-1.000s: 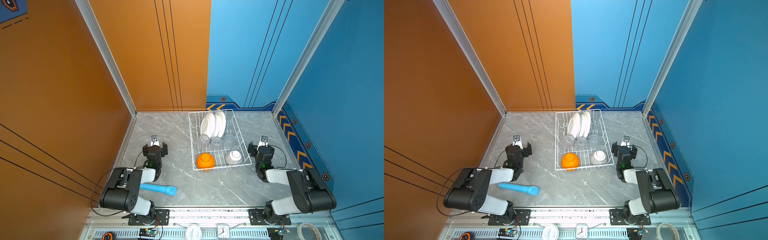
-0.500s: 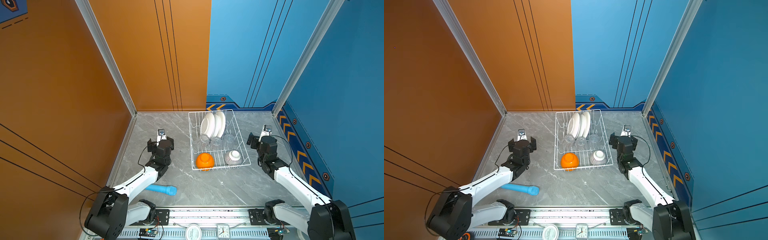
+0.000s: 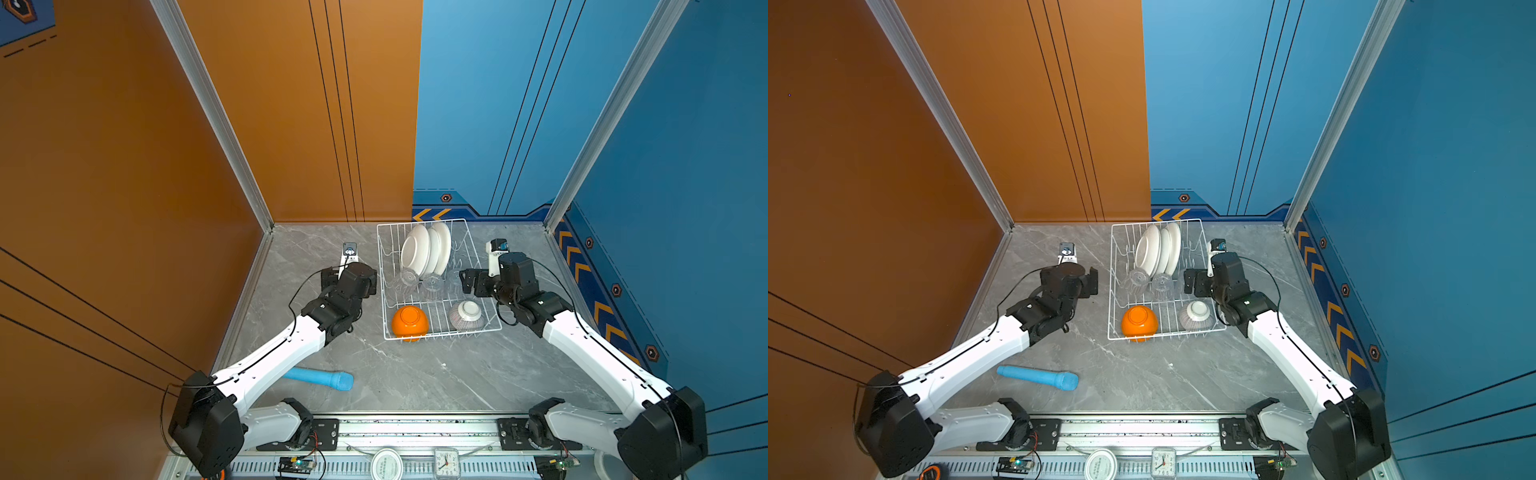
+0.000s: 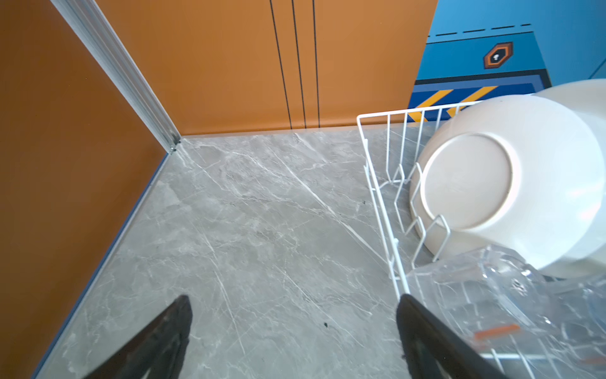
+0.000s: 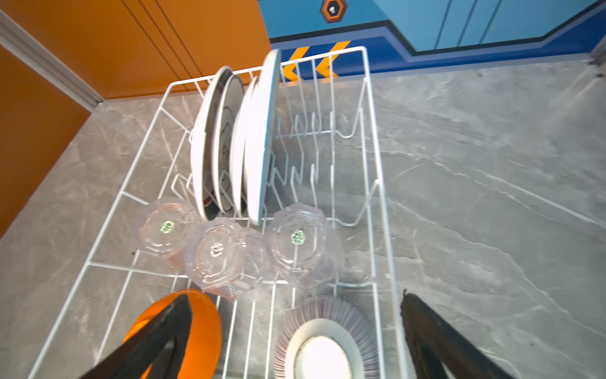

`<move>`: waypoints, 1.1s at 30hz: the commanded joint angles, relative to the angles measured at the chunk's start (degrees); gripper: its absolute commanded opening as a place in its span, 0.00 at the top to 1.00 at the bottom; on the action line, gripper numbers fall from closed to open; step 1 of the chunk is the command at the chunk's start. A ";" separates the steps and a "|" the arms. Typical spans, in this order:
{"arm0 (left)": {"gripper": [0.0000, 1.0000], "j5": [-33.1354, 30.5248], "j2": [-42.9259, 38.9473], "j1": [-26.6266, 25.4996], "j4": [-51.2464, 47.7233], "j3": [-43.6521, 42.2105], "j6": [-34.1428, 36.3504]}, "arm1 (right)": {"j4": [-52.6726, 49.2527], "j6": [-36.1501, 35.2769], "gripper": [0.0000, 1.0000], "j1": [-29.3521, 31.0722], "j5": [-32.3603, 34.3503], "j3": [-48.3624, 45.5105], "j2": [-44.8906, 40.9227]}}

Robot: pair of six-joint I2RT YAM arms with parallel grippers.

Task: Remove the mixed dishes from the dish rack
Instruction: 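Reach the right gripper to the watermelon plate while the left arm approaches the rack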

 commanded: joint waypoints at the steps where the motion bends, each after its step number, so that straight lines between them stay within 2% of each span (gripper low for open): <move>1: 0.02 7.75 1.30 -0.78 -3.94 2.03 -3.88 | -2.39 2.67 0.02 0.59 -3.52 5.02 5.32; 4: 0.02 8.75 1.73 -1.84 -3.93 2.38 -4.06 | -1.59 1.66 0.10 0.18 -4.81 9.95 10.93; 8: 0.02 8.77 0.38 -3.11 -3.83 1.97 -3.56 | -1.45 2.15 0.22 -1.50 -9.89 17.42 19.40; 15: 0.02 8.54 -4.06 -3.79 -2.87 -0.42 -3.56 | -1.50 3.60 0.39 -3.74 -10.98 25.12 28.00; 21: 0.02 7.73 -5.81 -3.86 -2.02 -1.63 -3.37 | -1.44 3.49 0.44 -4.06 -11.66 27.76 31.46; 29: 0.02 7.98 -4.54 -3.88 -1.55 -1.61 -3.28 | -1.58 4.11 0.59 -4.37 -10.98 29.11 33.42; 33: 0.02 8.21 -4.32 -3.98 -1.48 -1.23 -3.29 | -2.57 4.03 0.60 -4.41 -10.95 30.51 34.54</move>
